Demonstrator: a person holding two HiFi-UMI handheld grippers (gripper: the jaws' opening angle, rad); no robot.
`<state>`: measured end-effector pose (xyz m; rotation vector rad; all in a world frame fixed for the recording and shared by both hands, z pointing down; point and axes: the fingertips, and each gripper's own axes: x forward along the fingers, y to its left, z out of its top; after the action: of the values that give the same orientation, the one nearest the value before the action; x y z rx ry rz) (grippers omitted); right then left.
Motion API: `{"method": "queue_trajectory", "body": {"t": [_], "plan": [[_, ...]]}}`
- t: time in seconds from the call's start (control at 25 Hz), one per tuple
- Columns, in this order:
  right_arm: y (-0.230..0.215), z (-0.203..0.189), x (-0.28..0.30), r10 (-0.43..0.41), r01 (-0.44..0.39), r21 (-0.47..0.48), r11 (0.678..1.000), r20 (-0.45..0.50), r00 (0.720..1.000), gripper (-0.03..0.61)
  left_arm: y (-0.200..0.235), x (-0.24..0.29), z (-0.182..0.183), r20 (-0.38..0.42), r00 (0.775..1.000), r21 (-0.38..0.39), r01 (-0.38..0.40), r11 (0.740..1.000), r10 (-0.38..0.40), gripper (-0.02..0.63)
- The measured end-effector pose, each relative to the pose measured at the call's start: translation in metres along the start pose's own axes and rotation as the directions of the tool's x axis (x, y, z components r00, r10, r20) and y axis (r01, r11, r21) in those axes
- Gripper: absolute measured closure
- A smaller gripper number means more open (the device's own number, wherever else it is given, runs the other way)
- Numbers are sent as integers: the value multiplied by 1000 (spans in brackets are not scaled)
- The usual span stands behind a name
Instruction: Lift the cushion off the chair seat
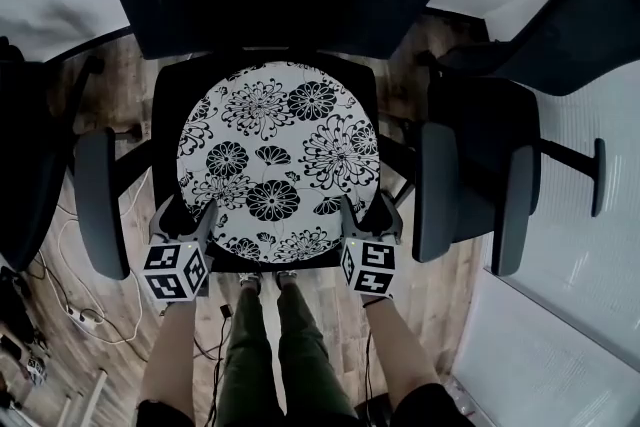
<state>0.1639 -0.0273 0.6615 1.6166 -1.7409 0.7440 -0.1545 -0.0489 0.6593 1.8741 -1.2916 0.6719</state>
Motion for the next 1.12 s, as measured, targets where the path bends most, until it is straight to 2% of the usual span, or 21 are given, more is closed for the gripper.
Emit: {"method": "queue_trajectory", "body": {"t": [0.16,0.36,0.8,1.0,1.08,1.12], "plan": [[-3,-9,4,-9,9,13,1000,-21,1000,307,6,3,-5,-13,1000,-12,-23,1000,23,287],[-10,-15,6,-9,11,34,999,-45,999,305,10,6,-13,-53,998,-23,-36,999,35,282],[-6,-22,17,47,-36,119,992,-96,994,305,4,19,-20,-85,996,-72,-1,997,-5,276],[-7,-22,18,56,-44,112,993,-105,993,310,4,21,-21,-92,996,-86,-4,996,-4,278],[-5,-21,17,69,-60,92,994,-100,993,364,6,22,-20,-90,996,-93,-4,996,-4,317],[-4,-20,17,71,-63,80,995,-98,993,393,8,22,-20,-91,996,-87,-7,996,-1,384]]}}
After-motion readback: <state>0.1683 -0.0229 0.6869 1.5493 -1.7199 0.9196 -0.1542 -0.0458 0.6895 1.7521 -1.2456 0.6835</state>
